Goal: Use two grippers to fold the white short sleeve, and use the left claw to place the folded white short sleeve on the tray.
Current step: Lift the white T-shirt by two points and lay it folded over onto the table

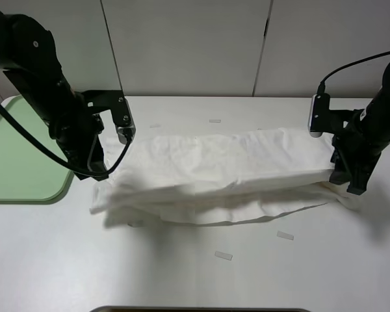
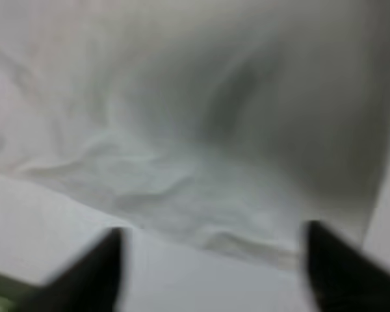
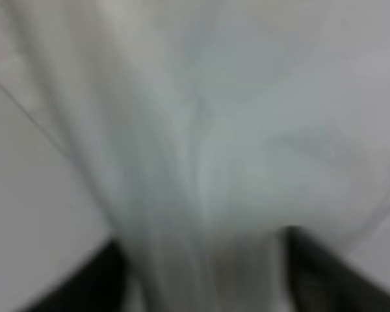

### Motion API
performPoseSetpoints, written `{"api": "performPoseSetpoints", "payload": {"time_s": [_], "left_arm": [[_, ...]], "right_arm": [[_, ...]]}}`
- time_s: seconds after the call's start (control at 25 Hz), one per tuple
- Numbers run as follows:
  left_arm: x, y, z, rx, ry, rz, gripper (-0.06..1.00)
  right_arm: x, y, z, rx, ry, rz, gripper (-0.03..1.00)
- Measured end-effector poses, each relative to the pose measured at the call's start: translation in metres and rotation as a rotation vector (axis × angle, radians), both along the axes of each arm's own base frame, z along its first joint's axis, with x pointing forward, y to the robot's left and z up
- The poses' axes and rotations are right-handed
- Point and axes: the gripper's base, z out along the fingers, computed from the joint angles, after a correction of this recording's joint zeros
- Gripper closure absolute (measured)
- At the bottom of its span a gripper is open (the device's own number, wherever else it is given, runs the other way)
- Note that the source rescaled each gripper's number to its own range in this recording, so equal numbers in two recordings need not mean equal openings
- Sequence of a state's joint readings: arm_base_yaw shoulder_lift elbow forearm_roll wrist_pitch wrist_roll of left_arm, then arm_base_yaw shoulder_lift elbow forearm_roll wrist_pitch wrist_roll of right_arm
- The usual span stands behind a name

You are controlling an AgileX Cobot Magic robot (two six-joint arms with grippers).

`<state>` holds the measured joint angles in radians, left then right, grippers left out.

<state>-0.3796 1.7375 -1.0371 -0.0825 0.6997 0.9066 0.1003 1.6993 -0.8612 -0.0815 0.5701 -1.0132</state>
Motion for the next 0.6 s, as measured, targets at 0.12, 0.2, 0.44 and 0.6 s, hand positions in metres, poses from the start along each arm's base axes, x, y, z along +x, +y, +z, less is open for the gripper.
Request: {"api": "performPoseSetpoints", "payload": {"time_s": [0.12, 0.2, 0.44, 0.6], "left_arm": [[0.004, 0.001, -0.001, -0.008, -0.042, 0.006, 0.20], [0.006, 0.000, 0.000, -0.019, -0.075, 0.014, 0.04], [0.008, -0.001, -0.001, -0.027, -0.096, 0.024, -0.05], [0.009, -0.002, 0.000, -0.041, -0.102, 0.056, -0.05]], "right_arm": [[0.003, 0.000, 0.001, 0.005, -0.032, -0.002, 0.14], [0.008, 0.001, 0.003, 0.018, -0.095, -0.005, 0.02], [0.010, 0.005, 0.003, 0.084, -0.119, -0.080, -0.03], [0.010, 0.006, 0.004, 0.099, -0.121, -0.099, -0.03]]}}
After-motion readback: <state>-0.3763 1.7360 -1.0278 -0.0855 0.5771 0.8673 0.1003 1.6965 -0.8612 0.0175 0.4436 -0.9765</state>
